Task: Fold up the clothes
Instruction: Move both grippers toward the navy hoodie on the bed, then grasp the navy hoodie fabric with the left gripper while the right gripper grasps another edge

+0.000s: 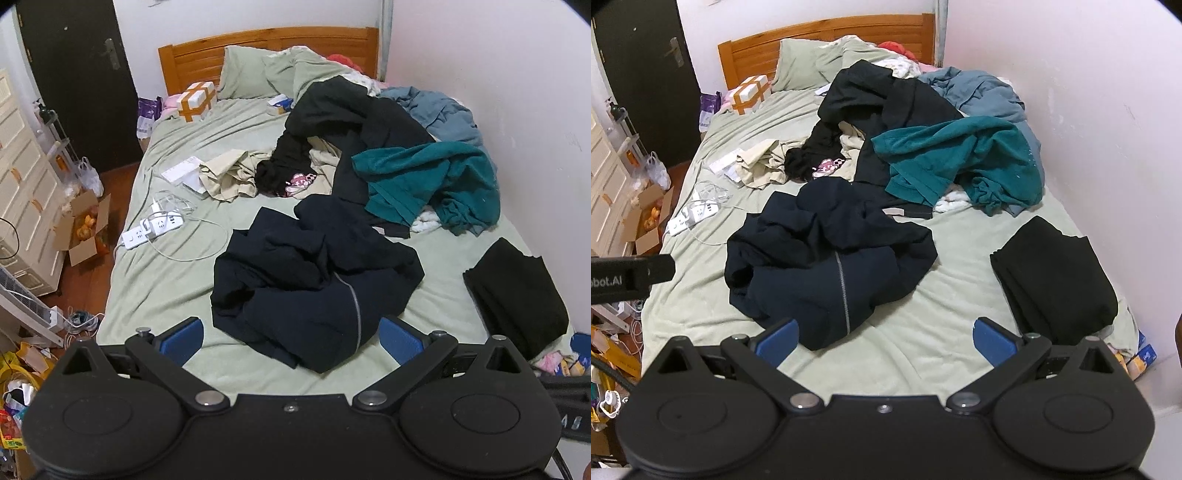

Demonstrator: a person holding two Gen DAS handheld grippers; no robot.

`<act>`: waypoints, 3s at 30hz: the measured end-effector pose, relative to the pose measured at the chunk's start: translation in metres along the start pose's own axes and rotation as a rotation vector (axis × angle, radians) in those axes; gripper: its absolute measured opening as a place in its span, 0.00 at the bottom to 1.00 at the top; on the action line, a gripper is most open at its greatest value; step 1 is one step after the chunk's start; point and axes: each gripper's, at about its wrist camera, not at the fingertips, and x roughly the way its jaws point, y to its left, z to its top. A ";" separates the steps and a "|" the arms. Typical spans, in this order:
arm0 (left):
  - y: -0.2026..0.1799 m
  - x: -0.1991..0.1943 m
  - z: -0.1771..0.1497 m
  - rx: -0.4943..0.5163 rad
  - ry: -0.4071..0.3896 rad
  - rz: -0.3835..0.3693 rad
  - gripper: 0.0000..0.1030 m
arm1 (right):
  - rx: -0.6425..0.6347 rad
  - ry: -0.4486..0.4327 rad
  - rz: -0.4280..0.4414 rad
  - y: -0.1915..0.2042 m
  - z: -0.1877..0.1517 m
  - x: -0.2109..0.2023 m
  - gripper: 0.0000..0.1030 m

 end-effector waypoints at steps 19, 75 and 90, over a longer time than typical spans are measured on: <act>0.047 0.030 -0.005 -0.062 0.062 0.006 1.00 | -0.086 0.036 0.024 0.020 0.007 0.014 0.99; 0.017 0.313 0.070 -0.094 -0.029 -0.066 0.92 | -0.138 0.170 0.443 -0.005 0.198 0.354 0.77; 0.035 0.406 0.072 -0.057 0.106 -0.060 0.72 | -0.109 0.296 0.461 0.075 0.210 0.447 0.77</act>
